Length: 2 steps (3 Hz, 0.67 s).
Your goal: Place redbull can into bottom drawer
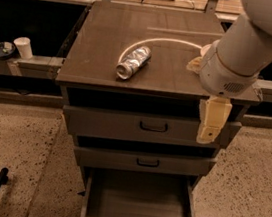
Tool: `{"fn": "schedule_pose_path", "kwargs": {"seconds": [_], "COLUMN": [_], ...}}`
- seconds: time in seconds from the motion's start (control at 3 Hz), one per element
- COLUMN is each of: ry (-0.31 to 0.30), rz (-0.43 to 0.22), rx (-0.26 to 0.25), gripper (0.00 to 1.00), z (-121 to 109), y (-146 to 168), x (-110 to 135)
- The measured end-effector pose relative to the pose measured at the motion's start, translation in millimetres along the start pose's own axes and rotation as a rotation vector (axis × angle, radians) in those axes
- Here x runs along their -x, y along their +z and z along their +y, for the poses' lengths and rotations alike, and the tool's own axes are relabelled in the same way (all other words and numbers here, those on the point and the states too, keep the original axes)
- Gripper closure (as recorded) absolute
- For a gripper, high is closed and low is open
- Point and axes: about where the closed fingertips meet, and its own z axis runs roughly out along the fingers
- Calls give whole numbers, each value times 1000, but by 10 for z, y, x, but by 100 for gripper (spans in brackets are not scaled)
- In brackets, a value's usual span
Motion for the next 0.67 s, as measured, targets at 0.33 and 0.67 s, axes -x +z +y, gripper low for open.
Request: {"fn": "schedule_pose_path", "kwargs": {"seconds": [0.33, 0.67], "ry": [-248, -368], "rz": [17, 19], "rx": [23, 25], "gripper": [0, 0], "z": [-74, -81], "y": [161, 176], "x": [201, 226]}}
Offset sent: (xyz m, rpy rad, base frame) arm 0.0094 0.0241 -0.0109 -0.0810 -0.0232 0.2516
